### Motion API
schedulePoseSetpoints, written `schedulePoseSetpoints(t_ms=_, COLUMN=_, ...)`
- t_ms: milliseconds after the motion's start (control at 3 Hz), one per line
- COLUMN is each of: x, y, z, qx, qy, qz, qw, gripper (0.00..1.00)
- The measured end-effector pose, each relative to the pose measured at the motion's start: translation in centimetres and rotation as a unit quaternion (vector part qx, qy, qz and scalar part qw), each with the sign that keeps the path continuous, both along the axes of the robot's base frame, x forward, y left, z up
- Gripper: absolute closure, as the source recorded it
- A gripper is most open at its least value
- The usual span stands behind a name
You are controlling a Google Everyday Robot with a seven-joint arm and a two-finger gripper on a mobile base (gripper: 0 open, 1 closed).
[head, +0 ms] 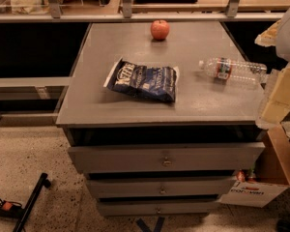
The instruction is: Move water bottle near apple
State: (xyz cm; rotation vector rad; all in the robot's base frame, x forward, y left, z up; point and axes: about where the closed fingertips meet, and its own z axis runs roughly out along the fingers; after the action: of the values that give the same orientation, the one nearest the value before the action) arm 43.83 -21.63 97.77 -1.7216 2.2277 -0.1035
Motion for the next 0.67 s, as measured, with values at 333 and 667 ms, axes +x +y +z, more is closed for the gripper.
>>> schedulePoseSetpoints(t_ms=333, x=0.0, y=0.0, z=0.0, qx=0.000, qy=0.000, qz=0.000, qw=1.0000, gripper=0.00)
schedulePoseSetpoints(t_ms=667, x=1.4, y=0.3, z=0.8, qx=-0.010, qy=-0.021, qz=0.009, qw=0.9997, gripper=0.00)
